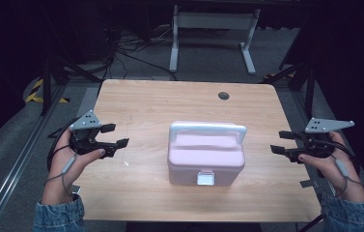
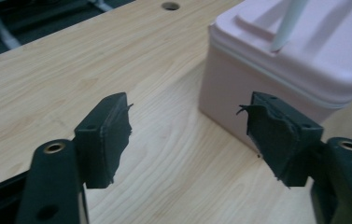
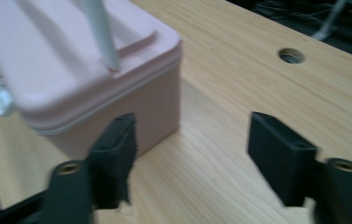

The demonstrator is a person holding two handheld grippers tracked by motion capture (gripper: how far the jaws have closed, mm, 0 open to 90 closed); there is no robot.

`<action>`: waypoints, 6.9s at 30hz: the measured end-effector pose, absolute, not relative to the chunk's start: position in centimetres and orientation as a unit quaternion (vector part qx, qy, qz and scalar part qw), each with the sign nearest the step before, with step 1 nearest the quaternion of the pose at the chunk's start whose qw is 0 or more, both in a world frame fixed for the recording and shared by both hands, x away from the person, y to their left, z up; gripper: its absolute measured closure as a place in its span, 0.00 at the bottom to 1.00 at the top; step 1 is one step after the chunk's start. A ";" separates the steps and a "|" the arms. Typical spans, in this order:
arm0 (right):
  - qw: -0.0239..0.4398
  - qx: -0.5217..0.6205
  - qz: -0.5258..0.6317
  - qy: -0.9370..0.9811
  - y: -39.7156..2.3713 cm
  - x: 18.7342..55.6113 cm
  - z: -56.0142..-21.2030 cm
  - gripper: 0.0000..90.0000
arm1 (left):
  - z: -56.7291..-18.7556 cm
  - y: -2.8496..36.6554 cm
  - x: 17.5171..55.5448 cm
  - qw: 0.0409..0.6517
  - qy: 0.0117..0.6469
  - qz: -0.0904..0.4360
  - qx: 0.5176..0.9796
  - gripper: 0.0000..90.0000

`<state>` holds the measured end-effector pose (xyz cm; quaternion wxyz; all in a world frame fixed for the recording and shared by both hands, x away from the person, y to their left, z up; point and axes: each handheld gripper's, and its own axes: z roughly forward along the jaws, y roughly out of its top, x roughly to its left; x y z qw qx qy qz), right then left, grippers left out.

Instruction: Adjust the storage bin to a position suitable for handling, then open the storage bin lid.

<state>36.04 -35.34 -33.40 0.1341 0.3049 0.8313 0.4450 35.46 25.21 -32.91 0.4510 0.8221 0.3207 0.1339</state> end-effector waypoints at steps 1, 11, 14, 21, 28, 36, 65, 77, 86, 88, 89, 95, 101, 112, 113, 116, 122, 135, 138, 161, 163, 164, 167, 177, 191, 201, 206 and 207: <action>0.134 0.305 0.445 0.831 -35.3 36.0 -33.4 0.43 | -32.9 25.2 35.5 0.451 0.321 0.134 0.822 0.35; 0.152 0.316 0.456 0.818 -35.7 35.9 -33.2 0.50 | -32.9 25.0 35.6 0.463 0.314 0.137 0.818 0.40; 0.152 0.318 0.457 0.817 -35.7 35.9 -33.2 0.52 | -32.9 24.8 35.8 0.481 0.307 0.133 0.811 0.44; 0.156 0.322 0.457 0.814 -35.6 35.8 -33.5 0.53 | -32.6 23.3 35.9 0.509 0.300 0.126 0.797 0.49; 0.154 0.334 0.450 0.814 -35.7 35.5 -33.8 0.52 | -32.3 21.9 36.0 0.518 0.284 0.117 0.798 0.48; 0.139 0.345 0.445 0.814 -35.6 35.0 -34.5 0.52 | -32.2 19.3 36.7 0.515 0.266 0.095 0.809 0.48; 0.134 0.366 0.430 0.815 -36.4 33.5 -35.8 0.50 | -33.9 12.5 38.9 0.521 0.226 0.072 0.820 0.45; 0.129 0.369 0.432 0.813 -36.5 33.4 -36.0 0.50 | -34.7 10.5 39.8 0.536 0.226 0.079 0.810 0.49; 0.122 0.369 0.431 0.814 -36.4 33.4 -36.1 0.52 | -35.1 9.5 39.8 0.535 0.219 0.084 0.812 0.59; 0.121 0.367 0.433 0.814 -36.4 33.4 -36.0 0.52 | -35.1 9.5 39.6 0.531 0.218 0.085 0.815 0.64; 0.121 0.365 0.433 0.815 -36.3 33.4 -36.0 0.53 | -35.0 9.5 39.6 0.532 0.215 0.090 0.814 0.67; 0.122 0.363 0.431 0.817 -36.3 33.5 -36.1 0.54 | -34.3 9.9 39.1 0.542 0.207 0.112 0.807 0.78; 0.121 0.363 0.442 0.812 -36.3 33.4 -35.9 0.54 | -34.0 9.9 39.0 0.534 0.201 0.119 0.813 0.79; 0.130 0.366 0.451 0.804 -36.5 33.2 -35.4 0.55 | -32.7 10.3 39.4 0.529 0.204 0.118 0.815 0.81; 0.130 0.365 0.450 0.804 -36.5 33.2 -35.3 0.55 | -32.6 10.2 39.5 0.531 0.204 0.121 0.814 0.81; 0.130 0.361 0.451 0.806 -36.4 33.2 -35.3 0.55 | -32.2 10.1 39.7 0.526 0.208 0.124 0.815 0.81; 0.133 0.360 0.457 0.803 -36.6 33.1 -35.0 0.55 | -31.6 10.1 40.8 0.532 0.221 0.118 0.809 0.80; 0.137 0.357 0.458 0.803 -36.0 33.2 -35.0 0.55 | -30.6 10.0 42.8 0.525 0.238 0.118 0.809 0.81; 0.137 0.356 0.456 0.804 -35.7 33.3 -35.0 0.54 | -30.5 10.0 43.3 0.527 0.240 0.117 0.807 0.81; 0.134 0.332 0.529 0.770 -33.1 33.3 -33.8 0.56 | -31.1 10.4 46.9 0.563 0.266 0.114 0.774 0.83; 0.140 0.330 0.535 0.765 -32.9 33.3 -33.6 0.56 | -31.0 10.4 46.9 0.560 0.267 0.120 0.776 0.83; 0.141 0.328 0.540 0.762 -32.8 33.4 -33.5 0.56 | -31.0 10.4 47.0 0.559 0.267 0.119 0.776 0.83; 0.149 0.325 0.543 0.760 -32.5 33.6 -33.2 0.56 | -31.0 10.3 47.1 0.561 0.269 0.118 0.774 0.82; 0.153 0.302 0.552 0.762 -30.6 34.6 -32.4 0.55 | -31.0 10.2 47.1 0.559 0.277 0.119 0.772 0.82; 0.172 0.274 0.565 0.759 -27.9 36.6 -31.4 0.60 | -31.1 10.2 46.7 0.561 0.277 0.127 0.770 0.82; 0.174 0.273 0.568 0.757 -27.9 36.8 -31.2 0.68 | -31.1 10.0 46.5 0.558 0.274 0.130 0.772 0.78; 0.173 0.275 0.568 0.756 -28.0 36.8 -31.2 0.69 | -31.1 9.9 46.1 0.551 0.273 0.133 0.777 0.71; 0.174 0.276 0.568 0.756 -28.0 36.8 -31.1 0.69 | -31.0 9.9 46.0 0.549 0.273 0.136 0.778 0.69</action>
